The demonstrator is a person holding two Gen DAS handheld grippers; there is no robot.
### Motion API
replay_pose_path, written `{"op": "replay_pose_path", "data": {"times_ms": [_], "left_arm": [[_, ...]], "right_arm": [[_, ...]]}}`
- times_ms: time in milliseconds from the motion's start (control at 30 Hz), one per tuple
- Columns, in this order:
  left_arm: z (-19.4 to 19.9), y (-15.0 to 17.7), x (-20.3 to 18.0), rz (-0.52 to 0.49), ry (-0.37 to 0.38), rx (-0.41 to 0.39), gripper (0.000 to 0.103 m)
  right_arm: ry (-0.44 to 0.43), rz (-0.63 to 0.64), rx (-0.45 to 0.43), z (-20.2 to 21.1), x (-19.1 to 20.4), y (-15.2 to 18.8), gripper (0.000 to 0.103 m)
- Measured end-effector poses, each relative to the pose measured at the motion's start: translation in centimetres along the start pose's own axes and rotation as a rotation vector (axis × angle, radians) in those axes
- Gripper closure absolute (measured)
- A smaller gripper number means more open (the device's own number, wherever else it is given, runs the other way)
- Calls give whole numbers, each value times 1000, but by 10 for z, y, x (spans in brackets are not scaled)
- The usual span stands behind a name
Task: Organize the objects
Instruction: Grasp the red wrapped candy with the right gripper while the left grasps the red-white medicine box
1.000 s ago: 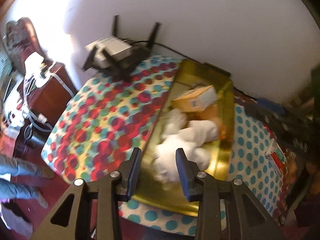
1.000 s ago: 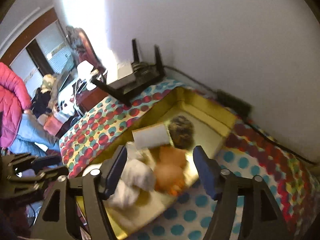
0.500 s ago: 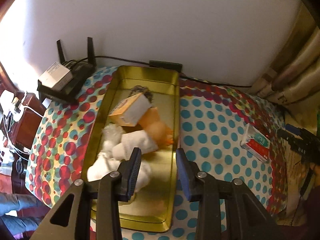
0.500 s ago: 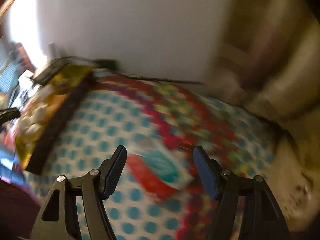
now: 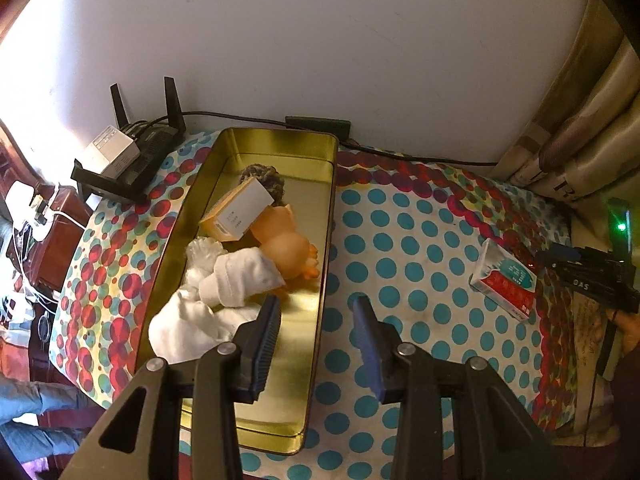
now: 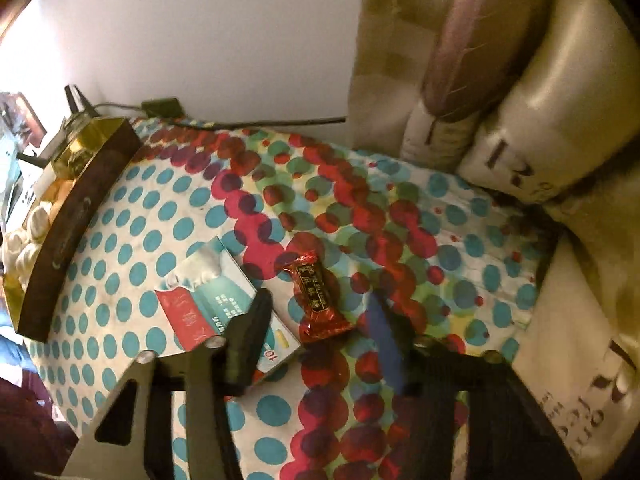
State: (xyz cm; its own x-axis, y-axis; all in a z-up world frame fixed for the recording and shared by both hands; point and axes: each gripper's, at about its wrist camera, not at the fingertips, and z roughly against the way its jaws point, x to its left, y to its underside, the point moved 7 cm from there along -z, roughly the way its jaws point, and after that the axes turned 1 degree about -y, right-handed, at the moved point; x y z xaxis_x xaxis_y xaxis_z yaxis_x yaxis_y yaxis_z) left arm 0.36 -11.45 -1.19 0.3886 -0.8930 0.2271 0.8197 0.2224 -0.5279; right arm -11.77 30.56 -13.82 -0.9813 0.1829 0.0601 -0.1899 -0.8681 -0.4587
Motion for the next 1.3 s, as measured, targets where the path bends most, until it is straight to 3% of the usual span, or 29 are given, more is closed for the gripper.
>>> {"op": "replay_pose_path", "data": {"times_ms": [433,633,733,1067,1133,1300], "left_arm": [[5,8,-14,19,-51,11,64],[1,8,-28,3,-39,25,63],[-4,7,-42,-22,-25,36,62],[-28,-23,-126,-135,68,49,49],[-34,-30,-141,-123,88,63,46],[-57,-50,-172,24,116,122,45]], "right_arm": [[-47,71,88,-42,3,0,59],[-50,88,94,-49,6,4,70],[-43,83,87,-48,3,4,85],[-80,-44,2,-10,-8,21,85],[-91,-69,-11,0,-10,27,85],[-105,-144,-50,25,-21,43,85]]}}
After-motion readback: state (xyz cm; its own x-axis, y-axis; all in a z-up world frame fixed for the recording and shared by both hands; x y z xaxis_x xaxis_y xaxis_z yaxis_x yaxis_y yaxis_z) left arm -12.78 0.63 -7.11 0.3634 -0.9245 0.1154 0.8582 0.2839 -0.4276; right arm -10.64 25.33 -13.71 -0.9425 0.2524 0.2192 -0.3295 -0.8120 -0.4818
